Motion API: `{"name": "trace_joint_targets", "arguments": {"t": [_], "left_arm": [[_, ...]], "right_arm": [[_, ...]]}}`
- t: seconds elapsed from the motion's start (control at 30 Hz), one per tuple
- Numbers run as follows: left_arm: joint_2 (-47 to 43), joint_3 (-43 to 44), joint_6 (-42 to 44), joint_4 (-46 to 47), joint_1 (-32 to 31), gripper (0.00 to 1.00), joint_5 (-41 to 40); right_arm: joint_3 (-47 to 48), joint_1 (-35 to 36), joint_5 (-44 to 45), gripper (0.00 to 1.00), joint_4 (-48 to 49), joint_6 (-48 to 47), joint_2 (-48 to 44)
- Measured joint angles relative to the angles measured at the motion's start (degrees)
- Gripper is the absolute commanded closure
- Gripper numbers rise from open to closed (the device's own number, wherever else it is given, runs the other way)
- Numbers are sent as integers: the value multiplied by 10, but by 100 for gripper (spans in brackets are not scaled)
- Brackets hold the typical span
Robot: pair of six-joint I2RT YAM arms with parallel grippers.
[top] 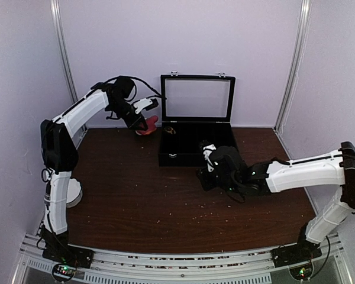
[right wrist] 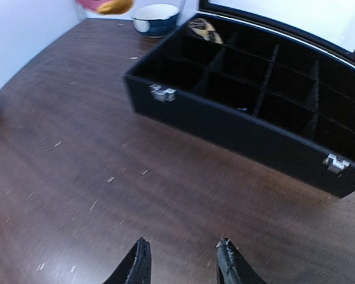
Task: Roll the socks
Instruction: Pick up the sock from the center of the board, then move the storage box to the center of the board.
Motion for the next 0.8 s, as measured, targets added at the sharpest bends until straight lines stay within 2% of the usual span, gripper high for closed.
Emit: {"name": "trace_joint_targets", "arguments": {"t": [0.27, 0.43, 0.53, 0.67, 0.8], "left_arm": [[20, -9, -13, 68, -21, 100, -24], [20, -73, -21, 121, -24, 100, -23], [20, -99, -26, 127, -24, 100, -23], [19, -114, -30, 137, -24, 100, -22], [10, -140, -30, 143, -24, 100, -20]], "right_arm": [[227, -97, 21, 60, -56, -15, 169], [404, -135, -2, 60, -100, -12, 306], [478, -144, -16, 60, -145, -9, 375], [530, -152, -31, 62, -190, 13, 437], [538, -160, -56, 63, -209, 37, 439]]}}
